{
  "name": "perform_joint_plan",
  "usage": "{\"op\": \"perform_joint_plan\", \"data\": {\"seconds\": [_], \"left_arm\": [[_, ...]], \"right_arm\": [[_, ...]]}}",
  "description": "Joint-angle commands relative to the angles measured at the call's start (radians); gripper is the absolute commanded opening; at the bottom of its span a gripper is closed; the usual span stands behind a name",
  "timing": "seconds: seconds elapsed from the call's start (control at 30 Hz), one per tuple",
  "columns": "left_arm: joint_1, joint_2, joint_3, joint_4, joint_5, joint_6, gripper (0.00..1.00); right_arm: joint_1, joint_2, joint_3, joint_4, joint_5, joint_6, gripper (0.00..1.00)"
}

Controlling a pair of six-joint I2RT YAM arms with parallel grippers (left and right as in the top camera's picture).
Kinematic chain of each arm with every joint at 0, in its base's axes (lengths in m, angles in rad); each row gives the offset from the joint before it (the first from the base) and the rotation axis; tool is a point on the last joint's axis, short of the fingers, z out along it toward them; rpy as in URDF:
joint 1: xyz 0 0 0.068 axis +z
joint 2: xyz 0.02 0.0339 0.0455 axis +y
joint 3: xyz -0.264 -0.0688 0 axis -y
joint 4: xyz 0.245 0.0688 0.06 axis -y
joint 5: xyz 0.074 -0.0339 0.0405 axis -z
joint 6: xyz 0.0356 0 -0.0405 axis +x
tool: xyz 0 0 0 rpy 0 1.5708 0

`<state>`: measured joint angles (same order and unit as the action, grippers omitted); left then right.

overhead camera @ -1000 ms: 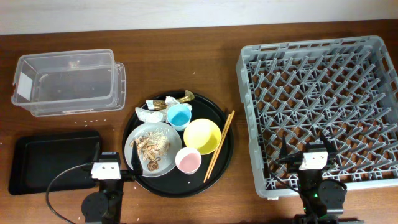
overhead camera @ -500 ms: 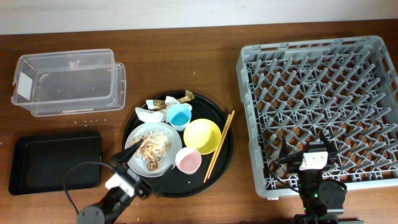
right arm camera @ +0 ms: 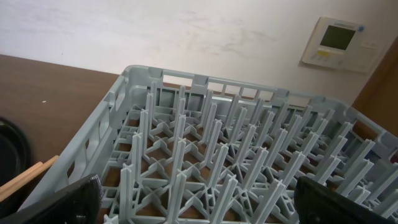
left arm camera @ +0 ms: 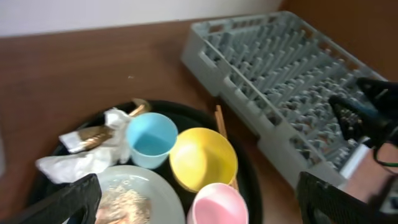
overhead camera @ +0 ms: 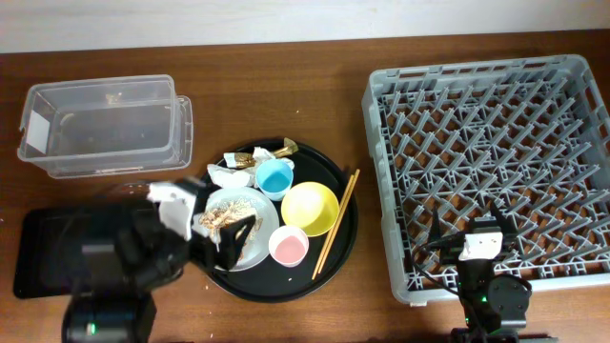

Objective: Sort waste into correct bins and load items into the dishwasher rack
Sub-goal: 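Reach the left gripper to the crumpled tissue and wrapper on the tray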

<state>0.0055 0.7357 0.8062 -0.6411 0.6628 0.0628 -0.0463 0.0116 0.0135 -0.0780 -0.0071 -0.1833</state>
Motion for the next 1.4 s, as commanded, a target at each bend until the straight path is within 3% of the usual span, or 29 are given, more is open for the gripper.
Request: {"op": "perform_joint_plan", "data": {"seconds": [0.0,0.07,0.1,0.27,0.33,0.4,0.47,0.53,0.57,0.7,1.17,1.37], "left_arm": [[-0.012,0.170,0.109,-0.062,-0.108,-0.100,0.99],[-0.082,0.377,0.314,-0.246,-0.295,-0.100,0.99],[-0.108,0.441,0.375,-0.270,-0.320,-0.097,0.99],[-0.181,0.686,0.455,-0.171,-0.107,-0.100,0.99],[-0.214,0.750,0.455,-0.148,-0.121,-0.100,0.99],[-0.237,0.778,0.455,-0.141,-0.211,-0.102,0.99],[-0.259,0.781,0.455,-0.141,-0.508,-0.265,0.74],[-0.253,0.781,0.455,-0.140,-0.749,-0.420,0.72],[-0.240,0.781,0.455,-0.133,-0.784,-0.470,0.72],[-0.179,0.803,0.455,-0.088,-0.691,-0.518,0.72],[-0.181,1.094,0.455,-0.017,-0.692,-0.515,0.72],[-0.181,1.150,0.455,-0.021,-0.692,-0.519,0.65]], "right_arm": [[-0.007,-0.008,-0.008,-0.003,0.008,0.004,0.99],[-0.007,-0.008,-0.008,-0.003,0.008,0.004,0.99],[-0.007,-0.008,-0.008,-0.003,0.008,0.004,0.99],[-0.007,-0.008,-0.008,-0.003,0.008,0.004,0.99],[-0.007,-0.008,-0.008,-0.003,0.008,0.004,0.99],[-0.007,-0.008,-0.008,-0.003,0.008,0.004,0.99],[-0.007,-0.008,-0.008,-0.003,0.008,0.004,0.99],[-0.007,-0.008,-0.008,-0.003,0.008,0.004,0.99],[-0.007,-0.008,-0.008,-0.003,0.009,0.004,0.99],[-0.007,-0.008,-0.008,-0.003,0.009,0.004,0.99],[-0.007,-0.008,-0.008,-0.003,0.008,0.004,0.99],[-0.007,-0.008,-0.008,-0.003,0.008,0.004,0.99]]}}
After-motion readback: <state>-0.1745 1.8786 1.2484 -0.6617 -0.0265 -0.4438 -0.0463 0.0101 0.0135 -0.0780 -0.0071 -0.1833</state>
